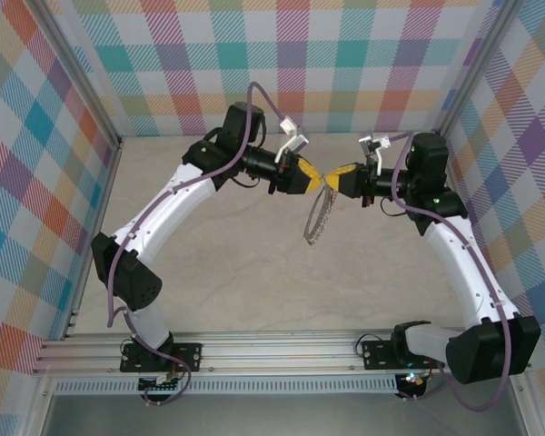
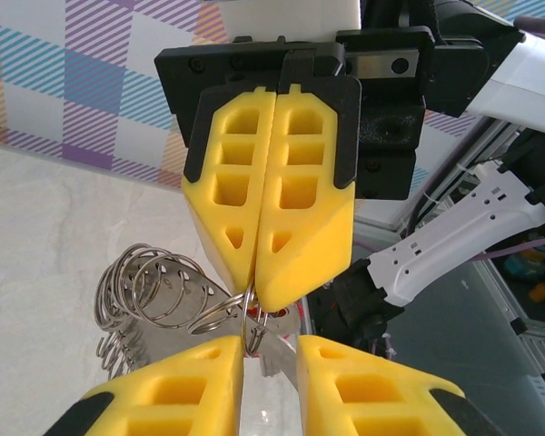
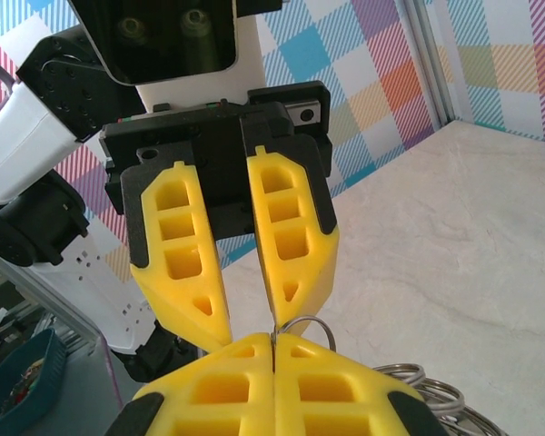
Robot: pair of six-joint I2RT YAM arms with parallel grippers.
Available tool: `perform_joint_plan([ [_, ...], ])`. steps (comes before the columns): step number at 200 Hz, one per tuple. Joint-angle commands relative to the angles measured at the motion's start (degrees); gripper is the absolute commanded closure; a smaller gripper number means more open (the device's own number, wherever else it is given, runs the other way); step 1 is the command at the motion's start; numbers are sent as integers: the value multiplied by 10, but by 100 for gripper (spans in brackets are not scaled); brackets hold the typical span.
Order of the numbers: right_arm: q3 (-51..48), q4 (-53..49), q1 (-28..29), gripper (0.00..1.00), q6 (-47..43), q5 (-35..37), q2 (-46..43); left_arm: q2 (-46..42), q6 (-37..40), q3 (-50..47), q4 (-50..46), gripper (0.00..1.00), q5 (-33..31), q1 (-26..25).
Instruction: Put the keys on the keyring
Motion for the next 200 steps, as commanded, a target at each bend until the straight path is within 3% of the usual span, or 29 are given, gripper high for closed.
perform_joint_plan([
  [1,1,33,4,100,6,-19,2,6,-8,20,4,77,29,-4],
  [111,-6,39,9,100,10,-17,5,16,-19,35,21,79,33,-23],
  [157,-5,42,11,100,12,-16,7,21,-19,34,20,100,39,-29],
  [187,-7,53,11,100,26,-10,6,21,-37,23,50,100,27,-34],
  [200,-7,53,10,79,33,9,0,8,-62,-3,96,100,4,-35],
])
